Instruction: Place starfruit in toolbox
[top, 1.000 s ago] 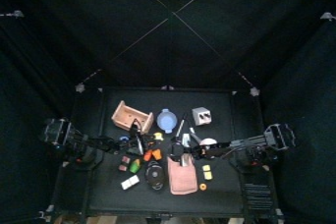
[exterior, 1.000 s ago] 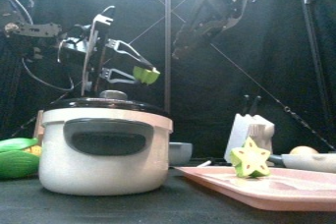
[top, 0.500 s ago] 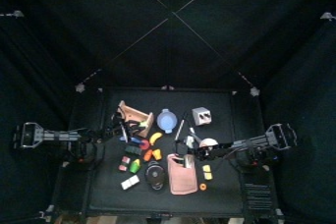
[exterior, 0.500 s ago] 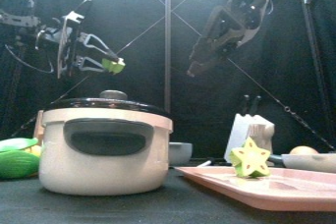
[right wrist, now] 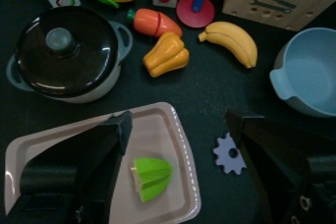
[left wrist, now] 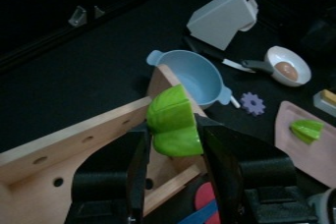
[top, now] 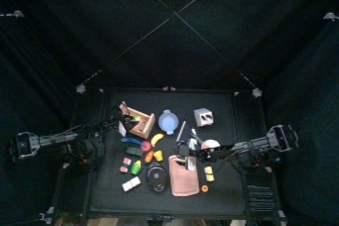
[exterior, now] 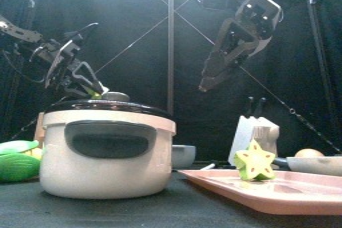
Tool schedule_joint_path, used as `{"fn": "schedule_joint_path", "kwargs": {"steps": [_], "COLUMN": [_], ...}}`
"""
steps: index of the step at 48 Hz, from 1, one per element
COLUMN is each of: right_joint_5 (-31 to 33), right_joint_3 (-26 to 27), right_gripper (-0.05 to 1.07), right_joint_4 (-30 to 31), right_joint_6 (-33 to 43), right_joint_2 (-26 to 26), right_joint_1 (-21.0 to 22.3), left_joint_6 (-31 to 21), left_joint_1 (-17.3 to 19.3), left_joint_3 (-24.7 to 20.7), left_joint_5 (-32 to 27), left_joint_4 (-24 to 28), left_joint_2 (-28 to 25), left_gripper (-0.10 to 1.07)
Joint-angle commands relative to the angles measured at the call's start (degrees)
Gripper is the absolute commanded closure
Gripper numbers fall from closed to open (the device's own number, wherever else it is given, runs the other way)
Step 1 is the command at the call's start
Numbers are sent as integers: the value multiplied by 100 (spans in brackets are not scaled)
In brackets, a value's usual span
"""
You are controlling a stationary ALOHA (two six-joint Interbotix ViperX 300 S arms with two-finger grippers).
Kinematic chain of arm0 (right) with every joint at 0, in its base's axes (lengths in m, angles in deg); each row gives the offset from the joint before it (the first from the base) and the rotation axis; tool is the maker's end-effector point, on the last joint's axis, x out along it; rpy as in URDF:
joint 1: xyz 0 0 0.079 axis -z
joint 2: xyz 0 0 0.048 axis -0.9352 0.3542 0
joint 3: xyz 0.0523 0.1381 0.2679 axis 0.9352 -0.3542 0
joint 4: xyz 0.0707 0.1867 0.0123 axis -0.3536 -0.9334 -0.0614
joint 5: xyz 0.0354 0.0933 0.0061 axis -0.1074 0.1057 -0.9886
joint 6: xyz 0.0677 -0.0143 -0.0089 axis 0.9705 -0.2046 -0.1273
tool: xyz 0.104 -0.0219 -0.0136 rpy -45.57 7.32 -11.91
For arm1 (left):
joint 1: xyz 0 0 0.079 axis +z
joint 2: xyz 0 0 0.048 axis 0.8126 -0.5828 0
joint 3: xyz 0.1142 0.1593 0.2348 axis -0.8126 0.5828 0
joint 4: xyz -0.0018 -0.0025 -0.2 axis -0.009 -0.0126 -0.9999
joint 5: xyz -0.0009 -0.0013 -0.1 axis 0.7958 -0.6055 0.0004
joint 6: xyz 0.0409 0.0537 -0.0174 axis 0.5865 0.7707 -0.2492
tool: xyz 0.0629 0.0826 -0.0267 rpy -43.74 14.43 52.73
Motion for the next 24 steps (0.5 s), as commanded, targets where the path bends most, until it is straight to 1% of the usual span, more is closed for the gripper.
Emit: {"fn": "schedule_joint_path", "kwargs": {"steps": [1, 7, 12, 18, 24], "right_joint_5": [-35, -26, -9, 0, 18], "right_joint_3": [62, 62, 62, 62, 62], "right_gripper": [-1, -1, -1, -1, -1], "right_joint_4": [-9, -9, -9, -9, -9], "right_joint_6": [0, 0, 0, 0, 0], "right_joint_2": [-97, -70, -44, 9, 9], "right_joint_1": [0, 9, 9, 9, 9], "left_joint_6": [9, 9, 0, 0, 0], "left_joint_1": [79, 105, 105, 132, 167], "left_joint_3": [-35, 18, 44, 79, 97], "left_joint_5": [18, 9, 9, 18, 9], "left_joint_4": [114, 114, 105, 105, 105], "left_joint_2": [-18, -18, -18, -18, -18], "left_gripper": [35, 29, 20, 12, 11]}}
